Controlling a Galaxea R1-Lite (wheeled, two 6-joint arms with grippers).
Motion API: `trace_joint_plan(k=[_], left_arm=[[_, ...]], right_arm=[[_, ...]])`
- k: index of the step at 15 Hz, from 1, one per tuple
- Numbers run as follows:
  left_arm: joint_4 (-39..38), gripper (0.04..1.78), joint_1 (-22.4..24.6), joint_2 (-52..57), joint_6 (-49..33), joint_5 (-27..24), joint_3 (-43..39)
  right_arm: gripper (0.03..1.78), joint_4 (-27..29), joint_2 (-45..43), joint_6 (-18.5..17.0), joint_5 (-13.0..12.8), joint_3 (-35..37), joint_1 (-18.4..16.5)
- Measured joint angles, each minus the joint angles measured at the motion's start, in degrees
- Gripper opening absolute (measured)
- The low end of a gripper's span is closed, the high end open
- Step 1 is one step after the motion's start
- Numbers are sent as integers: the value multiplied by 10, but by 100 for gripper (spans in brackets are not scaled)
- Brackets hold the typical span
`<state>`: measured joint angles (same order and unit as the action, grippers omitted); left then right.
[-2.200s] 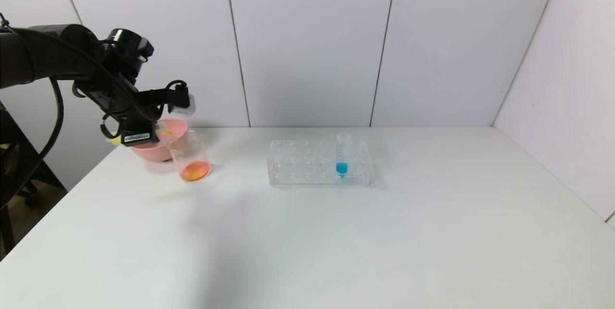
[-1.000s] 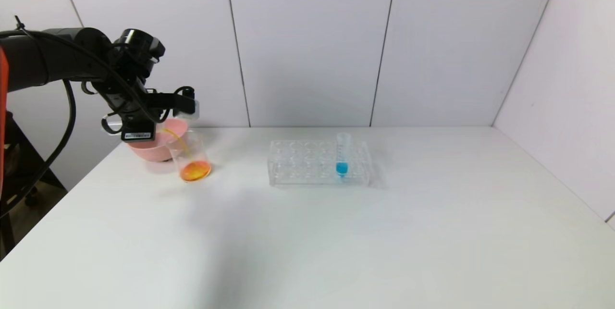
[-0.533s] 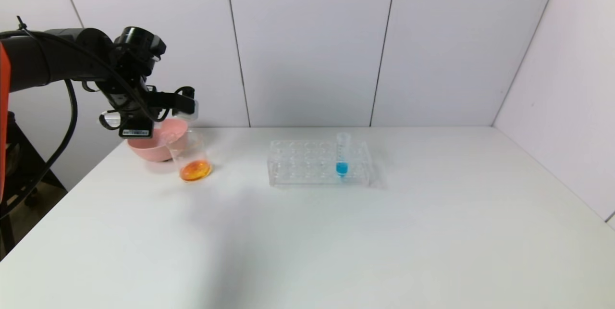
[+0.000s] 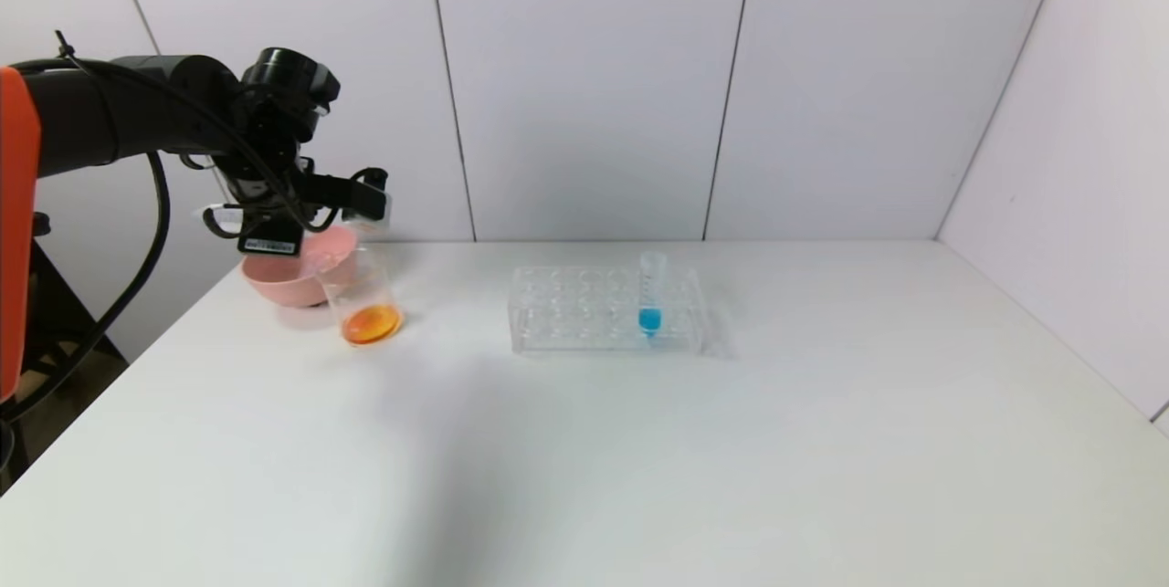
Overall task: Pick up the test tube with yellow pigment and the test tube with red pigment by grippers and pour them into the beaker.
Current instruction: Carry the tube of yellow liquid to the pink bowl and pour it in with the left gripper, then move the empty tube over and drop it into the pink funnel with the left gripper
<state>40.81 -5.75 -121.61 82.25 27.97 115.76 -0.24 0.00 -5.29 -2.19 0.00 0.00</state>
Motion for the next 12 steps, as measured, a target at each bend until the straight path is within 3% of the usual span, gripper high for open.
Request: trace_joint_plan(k=[3, 6, 8, 12], left_arm=[[1, 45, -3, 0, -5, 1, -1], [-2, 45, 21, 7, -22, -66, -3], [-15, 45, 44, 13, -49, -148, -4], [-55, 45, 91, 16, -153, -383, -7]], right_arm=[[171, 0, 0, 0, 0, 0, 0], [171, 0, 0, 0, 0, 0, 0], [171, 0, 0, 0, 0, 0, 0], [171, 0, 0, 0, 0, 0, 0]])
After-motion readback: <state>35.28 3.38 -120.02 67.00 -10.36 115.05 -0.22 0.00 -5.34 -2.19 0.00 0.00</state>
